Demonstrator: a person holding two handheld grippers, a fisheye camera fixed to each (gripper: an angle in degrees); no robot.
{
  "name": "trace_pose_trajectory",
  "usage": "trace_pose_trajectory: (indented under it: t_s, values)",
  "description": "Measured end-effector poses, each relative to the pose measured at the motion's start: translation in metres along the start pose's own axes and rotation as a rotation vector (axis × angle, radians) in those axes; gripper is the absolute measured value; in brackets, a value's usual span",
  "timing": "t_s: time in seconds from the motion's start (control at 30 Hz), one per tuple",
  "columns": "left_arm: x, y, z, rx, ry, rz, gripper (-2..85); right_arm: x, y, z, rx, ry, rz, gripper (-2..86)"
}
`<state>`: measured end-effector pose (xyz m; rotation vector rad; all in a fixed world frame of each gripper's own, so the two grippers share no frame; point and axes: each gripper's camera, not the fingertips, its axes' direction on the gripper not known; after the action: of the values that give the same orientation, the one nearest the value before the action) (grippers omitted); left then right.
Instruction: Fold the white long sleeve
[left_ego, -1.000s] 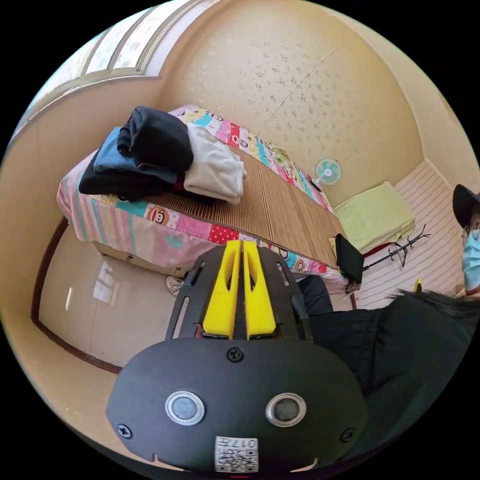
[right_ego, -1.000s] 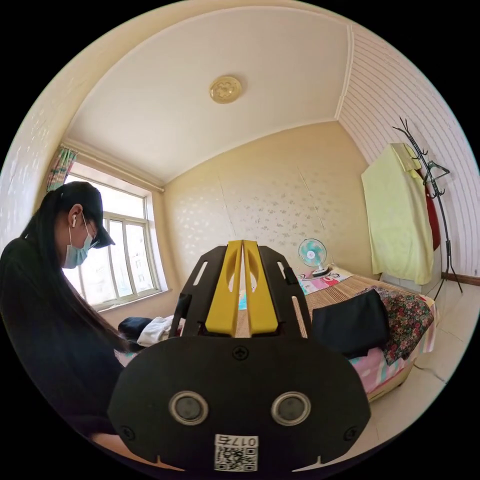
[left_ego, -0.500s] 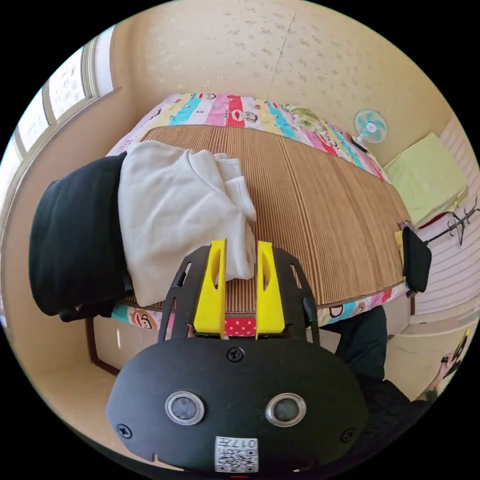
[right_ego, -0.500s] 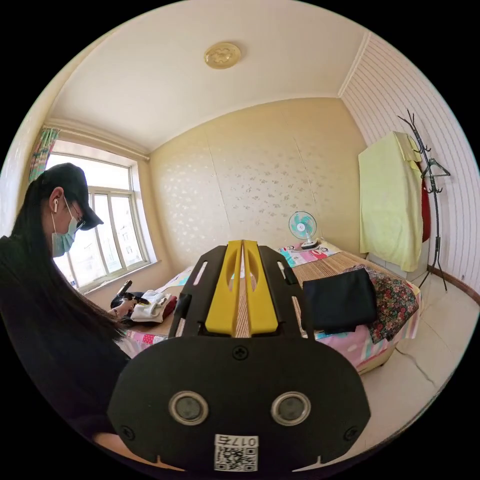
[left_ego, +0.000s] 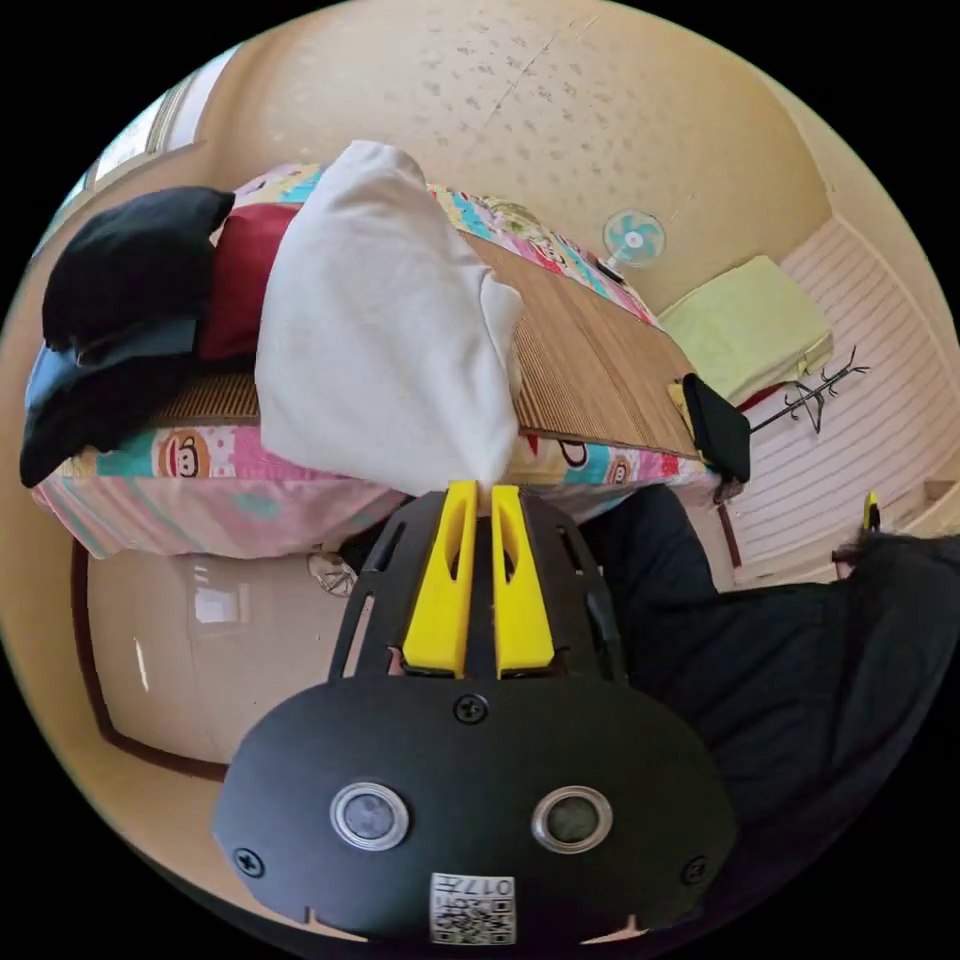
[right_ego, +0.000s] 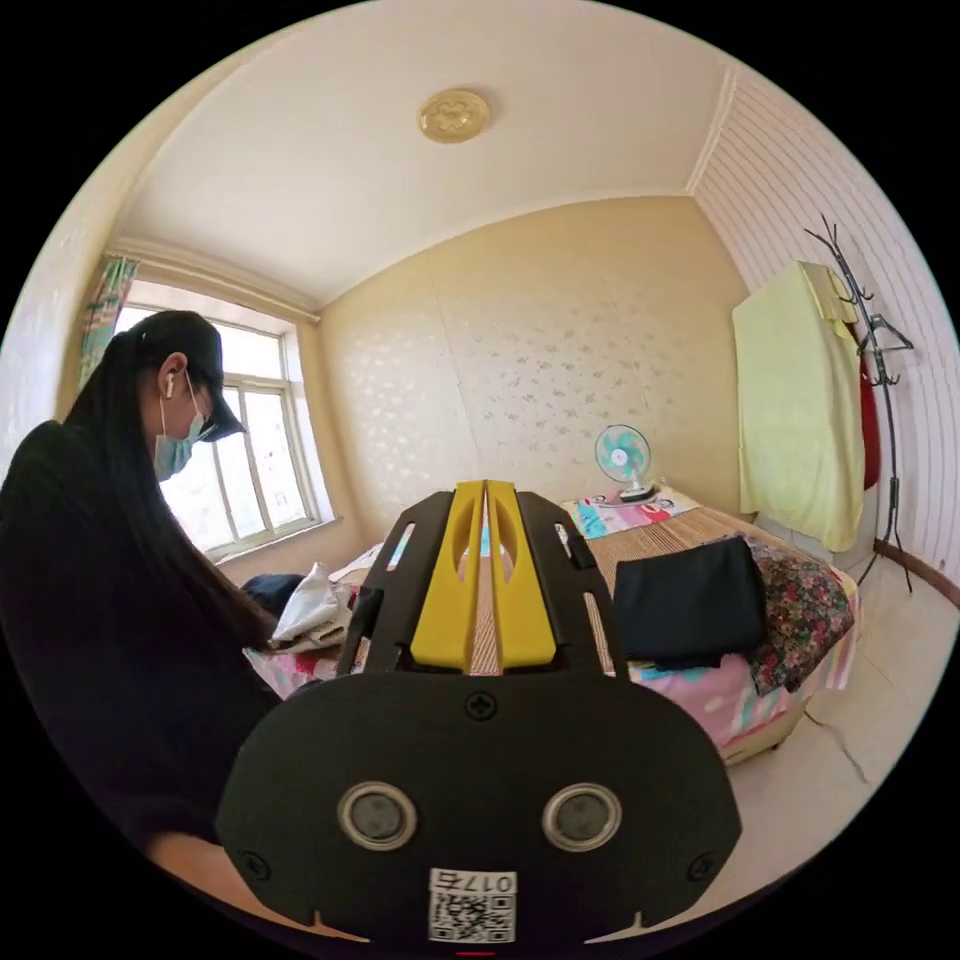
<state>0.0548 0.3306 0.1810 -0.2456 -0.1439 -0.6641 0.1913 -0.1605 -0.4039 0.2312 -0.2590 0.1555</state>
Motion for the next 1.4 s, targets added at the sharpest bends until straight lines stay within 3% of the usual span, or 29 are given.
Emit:
trace_pose_trajectory:
  t_s: [0.03, 0.13, 0.23, 0.33, 0.4, 0.53, 0.6, 0.67, 0.73, 0.8, 0.9, 0.97, 1.07, 1.23, 1.4]
  values:
    - [-0.006, 0.020, -0.008, -0.071, 0.040, 0.001, 2.8, 0.005, 0.001, 0.021, 0.002, -0.055, -0.035, 0.5]
    - [-0.032, 0.056, -0.032, -0.172, -0.117, -0.153, 3.7, 0.029, 0.005, 0.075, -0.020, -0.176, -0.018, 0.5]
    - [-0.037, 0.068, -0.074, 0.014, -0.059, -0.269, 7.0, 0.049, 0.019, 0.117, -0.010, -0.344, 0.075, 0.6]
    - [-0.007, 0.049, -0.093, 0.228, -0.029, -0.258, 9.8, 0.054, 0.040, 0.138, -0.006, -0.432, 0.125, 0.6]
    - [0.013, 0.021, -0.077, 0.256, -0.081, -0.239, 11.5, 0.057, 0.051, 0.141, -0.032, -0.425, 0.143, 0.6]
    - [0.035, -0.061, 0.023, 0.087, -0.051, -0.230, 15.7, 0.068, 0.063, 0.118, -0.071, -0.400, 0.175, 0.5]
    - [0.039, -0.085, 0.068, -0.003, -0.141, -0.232, 16.0, 0.071, 0.064, 0.096, -0.074, -0.363, 0.171, 0.5]
    - [0.036, -0.099, 0.120, -0.113, -0.371, -0.229, 15.0, 0.073, 0.064, 0.069, -0.073, -0.291, 0.161, 0.5]
    - [0.032, -0.095, 0.146, -0.217, -0.518, -0.191, 9.4, 0.077, 0.067, 0.030, -0.070, -0.169, 0.158, 0.6]
    - [0.035, -0.080, 0.141, -0.232, -0.545, -0.095, 5.1, 0.081, 0.071, 0.003, -0.065, -0.091, 0.167, 0.6]
    - [0.025, -0.043, 0.069, -0.116, -0.295, -0.017, 4.3, 0.090, 0.081, -0.029, -0.060, 0.012, 0.167, 0.8]
    - [0.012, -0.006, -0.033, 0.067, 0.052, 0.046, 4.2, 0.100, 0.086, -0.033, -0.059, 0.058, 0.171, 0.9]
    - [0.007, 0.044, -0.178, 0.378, 0.402, 0.221, 4.0, 0.118, 0.089, -0.002, -0.078, -0.023, 0.148, 1.6]
    - [0.028, 0.118, -0.320, 0.625, 0.692, 0.681, 4.0, 0.110, 0.100, 0.164, -0.183, -0.500, 0.102, 8.3]
    - [0.020, 0.158, -0.334, 0.794, 1.158, 0.869, 3.6, 0.019, 0.129, 0.317, -0.332, -1.043, 0.101, 13.2]
